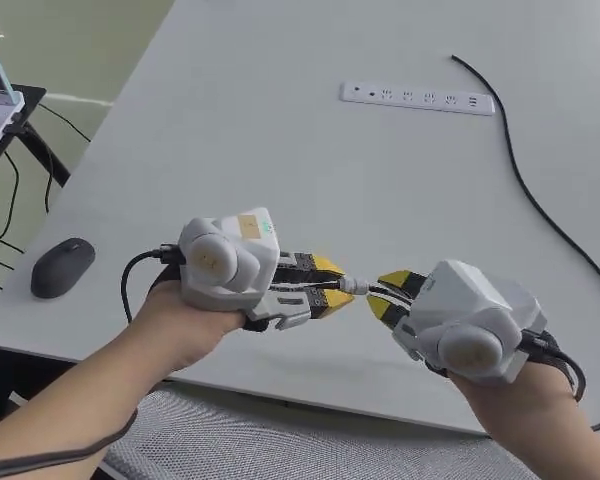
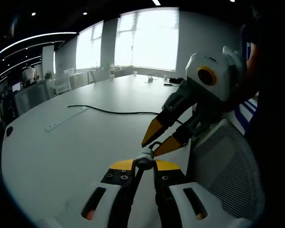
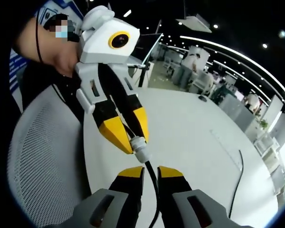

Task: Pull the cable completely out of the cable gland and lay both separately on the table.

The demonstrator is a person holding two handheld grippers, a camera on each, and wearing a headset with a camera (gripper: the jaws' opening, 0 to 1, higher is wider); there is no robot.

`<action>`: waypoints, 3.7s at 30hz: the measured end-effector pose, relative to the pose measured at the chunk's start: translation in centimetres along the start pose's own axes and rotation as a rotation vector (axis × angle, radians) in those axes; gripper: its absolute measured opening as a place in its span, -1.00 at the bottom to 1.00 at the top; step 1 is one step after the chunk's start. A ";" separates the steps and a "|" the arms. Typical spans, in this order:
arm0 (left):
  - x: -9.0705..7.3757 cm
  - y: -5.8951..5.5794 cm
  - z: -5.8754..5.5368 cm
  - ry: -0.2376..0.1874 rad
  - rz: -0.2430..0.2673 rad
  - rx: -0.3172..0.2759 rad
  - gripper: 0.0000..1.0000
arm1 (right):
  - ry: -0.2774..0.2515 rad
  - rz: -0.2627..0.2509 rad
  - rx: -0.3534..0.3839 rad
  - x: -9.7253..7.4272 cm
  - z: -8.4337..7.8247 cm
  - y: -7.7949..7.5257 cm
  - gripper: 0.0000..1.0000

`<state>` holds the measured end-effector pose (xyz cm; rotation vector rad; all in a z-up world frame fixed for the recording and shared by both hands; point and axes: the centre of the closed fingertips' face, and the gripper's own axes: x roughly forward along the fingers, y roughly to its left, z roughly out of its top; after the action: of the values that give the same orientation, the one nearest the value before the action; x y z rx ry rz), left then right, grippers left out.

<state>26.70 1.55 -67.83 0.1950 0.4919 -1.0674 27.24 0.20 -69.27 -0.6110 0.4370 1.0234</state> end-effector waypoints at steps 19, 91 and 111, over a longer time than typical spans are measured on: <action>0.3 0.0 0.3 -0.003 -0.002 0.001 -0.69 | -0.010 0.002 0.040 0.1 0.0 -0.4 -0.98; 0.3 0.7 1.9 -0.053 0.003 -0.008 -0.69 | 0.129 -0.137 0.602 -1.3 -11.1 -4.1 -0.82; 0.5 0.5 1.8 -0.043 -0.009 -0.008 -0.70 | -0.052 -0.023 0.124 -1.0 -0.7 -2.0 -0.62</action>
<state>27.84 0.74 -66.54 0.1624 0.4587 -1.0762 28.51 -1.66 -68.67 -0.4763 0.4431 0.9805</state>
